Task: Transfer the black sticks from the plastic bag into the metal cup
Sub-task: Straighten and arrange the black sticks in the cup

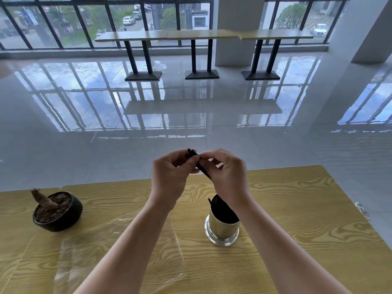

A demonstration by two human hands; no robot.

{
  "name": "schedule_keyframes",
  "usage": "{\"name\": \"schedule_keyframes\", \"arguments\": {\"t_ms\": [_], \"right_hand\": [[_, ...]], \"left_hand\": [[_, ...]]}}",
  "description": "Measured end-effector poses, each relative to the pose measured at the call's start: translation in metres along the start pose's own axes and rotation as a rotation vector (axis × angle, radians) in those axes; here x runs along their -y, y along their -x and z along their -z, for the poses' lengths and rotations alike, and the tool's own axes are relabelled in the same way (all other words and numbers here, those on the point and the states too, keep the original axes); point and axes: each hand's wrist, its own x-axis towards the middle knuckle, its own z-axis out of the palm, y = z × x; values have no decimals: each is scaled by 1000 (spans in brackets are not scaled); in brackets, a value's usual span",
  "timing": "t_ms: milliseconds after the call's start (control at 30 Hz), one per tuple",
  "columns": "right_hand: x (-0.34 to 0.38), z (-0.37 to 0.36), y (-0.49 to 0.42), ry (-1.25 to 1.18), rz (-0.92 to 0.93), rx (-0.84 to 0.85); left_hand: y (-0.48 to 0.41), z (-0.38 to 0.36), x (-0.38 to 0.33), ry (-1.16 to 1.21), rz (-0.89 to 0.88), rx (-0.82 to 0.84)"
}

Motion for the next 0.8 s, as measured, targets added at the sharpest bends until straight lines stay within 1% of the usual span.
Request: {"name": "schedule_keyframes", "arguments": {"t_ms": [167, 267, 333, 400, 433, 567, 633, 667, 700, 733, 800], "right_hand": [[1, 4, 1, 86, 23, 12], [3, 6, 2, 93, -40, 21], [1, 11, 3, 132, -15, 1], [-6, 21, 5, 139, 14, -65], [-11, 27, 8, 103, -12, -117], [-27, 35, 36, -125, -233, -385], [-32, 31, 51, -245, -364, -454], [-32, 29, 56, -355, -424, -445], [-30, 26, 60, -487, -481, -392], [-28, 22, 63, -587, -534, -291], [-23, 20, 67, -680, -617, -44]], "left_hand": [[2, -2, 2, 55, 34, -16], [3, -3, 2, 58, 35, -39], [3, 0, 0, 66, 28, -69], [0, 8, -1, 112, 29, -115], [-1, 13, -2, 154, 36, -143], [-3, 30, -3, 398, 87, -228], [-2, 29, -1, 444, 98, -268], [-1, 27, 2, 454, 98, -289], [0, 26, 3, 457, 92, -309], [1, 25, 4, 456, 83, -324], [6, 15, 7, 457, 81, -318]]}}
